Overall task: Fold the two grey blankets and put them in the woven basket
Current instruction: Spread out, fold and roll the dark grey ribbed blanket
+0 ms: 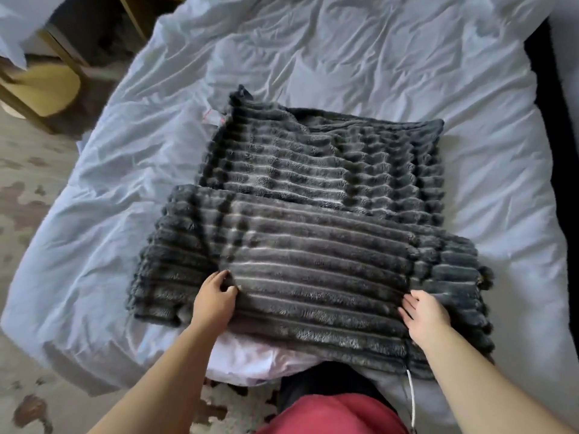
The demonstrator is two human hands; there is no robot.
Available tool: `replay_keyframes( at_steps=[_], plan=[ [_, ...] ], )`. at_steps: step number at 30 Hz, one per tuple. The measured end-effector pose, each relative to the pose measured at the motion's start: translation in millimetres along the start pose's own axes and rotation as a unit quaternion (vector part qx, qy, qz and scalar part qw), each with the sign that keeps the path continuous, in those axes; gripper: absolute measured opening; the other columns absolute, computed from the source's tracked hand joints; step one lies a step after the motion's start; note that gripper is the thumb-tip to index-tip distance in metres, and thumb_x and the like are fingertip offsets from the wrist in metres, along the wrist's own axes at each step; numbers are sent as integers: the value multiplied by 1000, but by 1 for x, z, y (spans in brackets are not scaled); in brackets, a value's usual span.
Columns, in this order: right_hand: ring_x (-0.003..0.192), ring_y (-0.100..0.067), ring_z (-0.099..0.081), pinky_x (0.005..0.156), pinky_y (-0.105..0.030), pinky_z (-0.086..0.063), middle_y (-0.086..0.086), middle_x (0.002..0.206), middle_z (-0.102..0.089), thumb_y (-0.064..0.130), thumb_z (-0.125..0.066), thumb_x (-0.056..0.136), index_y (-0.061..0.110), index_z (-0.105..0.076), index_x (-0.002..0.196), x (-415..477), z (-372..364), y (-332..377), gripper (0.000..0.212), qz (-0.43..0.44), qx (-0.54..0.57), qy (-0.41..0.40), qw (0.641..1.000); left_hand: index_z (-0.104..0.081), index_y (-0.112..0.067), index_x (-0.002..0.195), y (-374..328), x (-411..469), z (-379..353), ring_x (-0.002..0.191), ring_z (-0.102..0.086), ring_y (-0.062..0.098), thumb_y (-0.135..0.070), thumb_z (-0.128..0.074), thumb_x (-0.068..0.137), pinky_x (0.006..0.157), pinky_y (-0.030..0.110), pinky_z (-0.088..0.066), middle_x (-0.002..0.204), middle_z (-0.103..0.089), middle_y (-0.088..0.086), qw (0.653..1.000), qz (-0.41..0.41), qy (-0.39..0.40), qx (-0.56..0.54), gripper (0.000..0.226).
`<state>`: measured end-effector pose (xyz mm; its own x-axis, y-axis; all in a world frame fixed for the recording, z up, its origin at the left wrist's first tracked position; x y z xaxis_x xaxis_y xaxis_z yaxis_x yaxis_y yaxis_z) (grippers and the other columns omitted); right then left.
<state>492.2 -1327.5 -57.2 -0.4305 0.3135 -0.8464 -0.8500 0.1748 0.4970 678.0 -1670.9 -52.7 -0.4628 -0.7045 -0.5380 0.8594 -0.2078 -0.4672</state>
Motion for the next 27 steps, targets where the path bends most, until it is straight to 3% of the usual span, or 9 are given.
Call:
replay_keyframes(
  at_steps=[10,12,14,16,18,20,23,25,27],
  plan=[
    [134,-26,-43,108,-36,-35,-15,144,-45,13,-37,102,6,-35,144,-50,77,-81,43,28,94,29,995,-51,-13,138,53,-64,8,124,-52,23,-15,-54,88,100,33,-42,140,-52,6,999,-45,15,-2,49],
    [116,-28,-54,94,-34,-43,-14,127,-56,16,-37,102,7,-37,142,-60,92,-115,42,15,96,40,994,-52,-13,136,74,-77,4,95,-64,23,-18,-54,90,81,32,-47,111,-68,9,999,-17,21,-42,46],
    [84,-24,-56,67,-31,-47,-11,97,-56,20,-39,101,3,-46,131,-67,108,-148,35,-14,103,35,994,-51,-12,136,98,-87,-1,69,-57,22,-22,-54,92,69,32,-47,77,-63,6,988,77,45,-124,44],
    [73,-25,-56,46,-28,-53,-11,90,-50,24,-40,100,5,-48,115,-71,128,-173,26,-54,126,31,990,-51,-8,134,122,-94,-8,83,-56,27,-23,-55,94,75,37,-47,85,-57,8,937,198,69,-280,43],
    [68,-27,-61,39,-29,-53,-12,89,-51,29,-41,99,7,-43,118,-68,141,-181,28,-76,173,29,982,-49,-7,135,132,-96,-15,102,-55,31,-27,-54,96,81,40,-47,113,-57,14,858,268,85,-429,44],
    [77,-24,-59,54,-32,-56,-11,93,-53,32,-42,99,8,-41,130,-62,143,-174,39,-72,202,28,976,-39,-11,142,130,-89,-17,119,-52,33,-34,-50,98,91,42,-45,139,-47,15,805,283,97,-512,51],
    [89,-23,-58,73,-30,-53,-11,100,-57,36,-45,98,7,-37,142,-46,132,-150,53,-54,214,29,975,-30,-14,148,112,-64,-14,133,-43,30,-45,-49,96,106,43,-39,148,-39,14,753,274,82,-593,64],
    [95,-23,-60,74,-32,-54,-6,107,-60,40,-48,96,8,-45,135,-33,117,-134,51,-57,211,37,975,-38,-16,145,94,-44,-10,131,-45,26,-51,-53,92,106,42,-39,145,-44,12,733,275,61,-619,65],
    [112,-27,-57,91,-42,-49,-4,132,-56,41,-51,94,11,-56,115,-18,100,-118,37,-67,223,48,971,-48,-19,139,75,-26,-9,121,-53,24,-54,-56,88,101,41,-43,133,-55,8,724,276,53,-630,62]
  ],
)
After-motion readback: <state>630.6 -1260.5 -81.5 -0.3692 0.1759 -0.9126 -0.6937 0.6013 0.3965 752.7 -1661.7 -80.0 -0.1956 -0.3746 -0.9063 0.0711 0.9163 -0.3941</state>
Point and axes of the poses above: each hand's wrist, its own x-axis towards the middle knuckle, its own z-axis out of the back of the hand, y = z × x, the point moved 3 cm from there along x, towards the middle knuckle
